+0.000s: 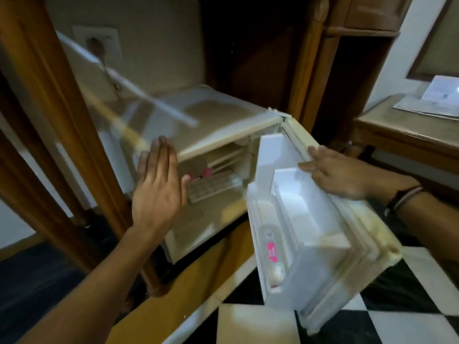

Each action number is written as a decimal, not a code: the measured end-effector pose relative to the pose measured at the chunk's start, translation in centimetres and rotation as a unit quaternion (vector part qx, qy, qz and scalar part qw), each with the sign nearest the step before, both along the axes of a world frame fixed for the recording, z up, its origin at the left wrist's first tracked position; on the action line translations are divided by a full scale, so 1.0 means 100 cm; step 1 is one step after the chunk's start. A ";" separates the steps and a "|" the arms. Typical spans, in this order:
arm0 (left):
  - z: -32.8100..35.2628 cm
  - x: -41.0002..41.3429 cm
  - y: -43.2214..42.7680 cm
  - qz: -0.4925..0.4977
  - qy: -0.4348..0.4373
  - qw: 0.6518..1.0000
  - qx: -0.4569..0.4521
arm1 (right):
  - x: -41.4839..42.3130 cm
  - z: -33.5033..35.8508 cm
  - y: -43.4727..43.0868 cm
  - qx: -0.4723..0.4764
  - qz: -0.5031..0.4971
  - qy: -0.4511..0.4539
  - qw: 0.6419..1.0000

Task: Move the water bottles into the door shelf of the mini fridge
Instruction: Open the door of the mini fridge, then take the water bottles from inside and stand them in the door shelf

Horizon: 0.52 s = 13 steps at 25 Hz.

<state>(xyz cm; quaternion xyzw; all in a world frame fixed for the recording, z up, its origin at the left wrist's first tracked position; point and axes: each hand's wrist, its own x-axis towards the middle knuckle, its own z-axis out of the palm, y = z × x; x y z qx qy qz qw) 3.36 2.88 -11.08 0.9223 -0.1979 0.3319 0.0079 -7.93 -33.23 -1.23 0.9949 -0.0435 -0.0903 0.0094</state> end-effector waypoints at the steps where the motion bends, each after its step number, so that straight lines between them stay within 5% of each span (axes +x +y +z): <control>1: 0.001 0.001 -0.003 0.005 0.001 1.000 0.002 | -0.001 -0.003 -0.012 -0.025 -0.002 -0.007 1.000; 10: -0.009 0.014 -0.001 0.004 -0.050 0.999 -0.001 | -0.018 -0.024 -0.041 -0.137 -0.089 -0.102 0.981; 13: -0.011 0.016 -0.002 -0.003 -0.050 0.999 -0.011 | -0.019 -0.048 0.021 -0.152 0.010 -0.240 0.959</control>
